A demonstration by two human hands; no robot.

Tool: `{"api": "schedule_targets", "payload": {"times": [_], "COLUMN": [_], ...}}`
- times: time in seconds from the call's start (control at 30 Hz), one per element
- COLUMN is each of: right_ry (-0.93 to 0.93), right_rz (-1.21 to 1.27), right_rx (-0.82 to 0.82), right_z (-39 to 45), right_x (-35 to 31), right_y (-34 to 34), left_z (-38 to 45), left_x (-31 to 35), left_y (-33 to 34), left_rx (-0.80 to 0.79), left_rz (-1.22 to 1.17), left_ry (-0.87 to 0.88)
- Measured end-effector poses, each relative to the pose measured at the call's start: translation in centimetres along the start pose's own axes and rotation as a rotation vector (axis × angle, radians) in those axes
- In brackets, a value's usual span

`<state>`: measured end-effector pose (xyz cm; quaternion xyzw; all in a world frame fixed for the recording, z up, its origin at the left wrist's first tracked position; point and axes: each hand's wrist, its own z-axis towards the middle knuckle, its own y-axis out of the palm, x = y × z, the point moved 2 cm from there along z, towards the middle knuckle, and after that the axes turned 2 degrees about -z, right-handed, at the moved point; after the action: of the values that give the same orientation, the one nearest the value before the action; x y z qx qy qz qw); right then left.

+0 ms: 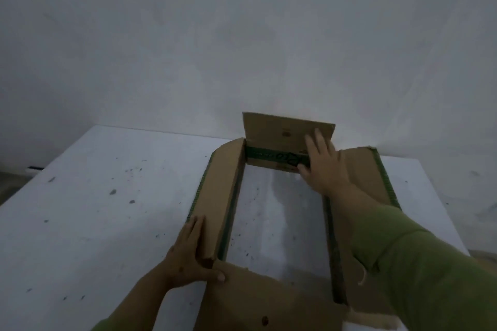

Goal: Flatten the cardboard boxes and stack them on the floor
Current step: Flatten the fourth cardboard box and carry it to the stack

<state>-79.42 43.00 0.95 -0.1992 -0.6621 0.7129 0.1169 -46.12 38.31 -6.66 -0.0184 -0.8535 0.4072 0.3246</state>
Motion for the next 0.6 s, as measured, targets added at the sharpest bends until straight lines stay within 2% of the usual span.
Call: {"api": "schedule_targets", "payload": {"times": [0.17,0.23,0.3,0.37,0.43,0.53,0.6], "right_ry": [0.131,0.091,0.041,0.041,0.101,0.351,0.563], "right_rz": [0.055,0.073,0.095,0.078,0.011,-0.066,0.097], "right_rx": [-0.296,-0.383,-0.396,-0.365,-0.266,-0.132,-0.077], "right_z": [5.1,5.7,5.9,5.6,5.0,3.3,1.4], "right_x": [2.0,2.9,3.6,3.9,4.7,6.8,8.5], "right_y": [0.0,1.0,1.8,1.6,0.9,-0.3,-0.9], "left_z": [0.4,0.7,0.9,1.0,1.2,1.1,0.9], "left_x": [-0.2,-0.4,-0.5,-0.4,-0.1,0.4,-0.2], "left_y": [-0.3,-0.2,-0.1,-0.1,-0.1,-0.8,-1.3], "left_rx": [0.110,0.149,0.168,0.176,0.238,0.474,0.566], "left_rz": [-0.150,-0.148,-0.140,-0.176,-0.300,-0.578,-0.747], "left_ry": [-0.048,-0.064,-0.083,-0.115,-0.157,-0.259,-0.382]}}
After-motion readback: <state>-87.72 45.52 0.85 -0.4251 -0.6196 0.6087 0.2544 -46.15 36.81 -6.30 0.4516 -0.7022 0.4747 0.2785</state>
